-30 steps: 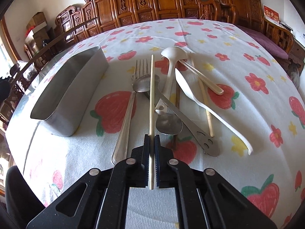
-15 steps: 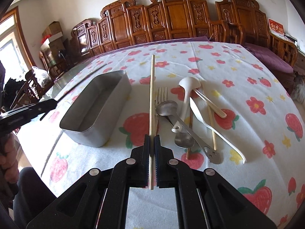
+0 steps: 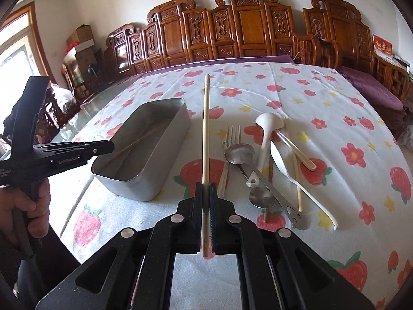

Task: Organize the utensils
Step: 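Open both tools to drop the two chopsticks into the steel tray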

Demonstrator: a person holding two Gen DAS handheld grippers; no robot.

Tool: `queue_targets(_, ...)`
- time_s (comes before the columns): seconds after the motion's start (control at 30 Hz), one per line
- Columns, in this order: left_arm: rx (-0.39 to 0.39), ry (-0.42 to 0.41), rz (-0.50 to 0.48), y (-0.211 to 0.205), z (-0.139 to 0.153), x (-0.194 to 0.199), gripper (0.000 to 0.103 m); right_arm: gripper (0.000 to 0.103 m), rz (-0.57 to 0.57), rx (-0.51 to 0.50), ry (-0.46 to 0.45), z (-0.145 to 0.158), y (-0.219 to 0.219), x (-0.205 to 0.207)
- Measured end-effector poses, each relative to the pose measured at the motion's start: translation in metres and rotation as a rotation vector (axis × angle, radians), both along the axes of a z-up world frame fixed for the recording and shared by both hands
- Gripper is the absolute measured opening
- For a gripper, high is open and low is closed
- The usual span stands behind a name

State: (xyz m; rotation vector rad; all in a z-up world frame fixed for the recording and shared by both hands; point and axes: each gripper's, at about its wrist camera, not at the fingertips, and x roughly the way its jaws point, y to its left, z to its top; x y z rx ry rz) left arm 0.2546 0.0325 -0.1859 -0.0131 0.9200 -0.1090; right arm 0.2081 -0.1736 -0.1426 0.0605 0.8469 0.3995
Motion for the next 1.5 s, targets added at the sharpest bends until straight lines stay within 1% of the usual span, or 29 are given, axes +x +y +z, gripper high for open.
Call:
queue_targets(0.1, -0.009, -0.009, 0.006, 0.003, 0.003, -0.001, 0.006, 0.006, 0.024, -0.007, -0.009, 0.006, 0.01, 0.0)
queue_targets(0.27, -0.031, -0.057, 0.032, 0.018, 0.02, -0.01, 0.011, 0.006, 0.07, 0.008, -0.007, 0.013, 0.032, 0.008)
queue_targets(0.47, -0.035, -0.103, 0.055, 0.038, 0.041, -0.021, 0.011, 0.006, 0.144, 0.023, 0.017, 0.017, 0.074, 0.029)
queue_targets(0.6, -0.032, -0.125, 0.073, 0.048, 0.051, -0.027, 0.012, 0.006, 0.172, 0.034, 0.057, 0.012, 0.097, 0.052)
queue_targets(0.77, -0.031, -0.144, 0.078, 0.056, 0.06, -0.033, 0.012, 0.006, 0.202, 0.01, 0.088, 0.002, 0.122, 0.071)
queue_targets(0.83, -0.034, -0.148, 0.079, 0.059, 0.061, -0.034, 0.012, 0.006, 0.21, -0.005, 0.113, -0.007, 0.129, 0.077)
queue_targets(1.0, -0.027, -0.149, 0.076, 0.06, 0.062, -0.036, 0.012, 0.006, 0.211, -0.01, 0.156, -0.022, 0.135, 0.082)
queue_targets(1.2, -0.027, -0.145, 0.072, 0.061, 0.062, -0.036, 0.012, 0.006, 0.215, -0.021, 0.177, -0.032, 0.141, 0.083)
queue_targets(1.4, -0.021, -0.145, 0.067, 0.057, 0.062, -0.037, 0.012, 0.007, 0.222, -0.014, 0.157, -0.03, 0.138, 0.08)
queue_targets(1.5, -0.022, -0.144, 0.065, 0.055, 0.062, -0.037, 0.013, 0.007, 0.227, 0.001, 0.116, -0.018, 0.126, 0.074)
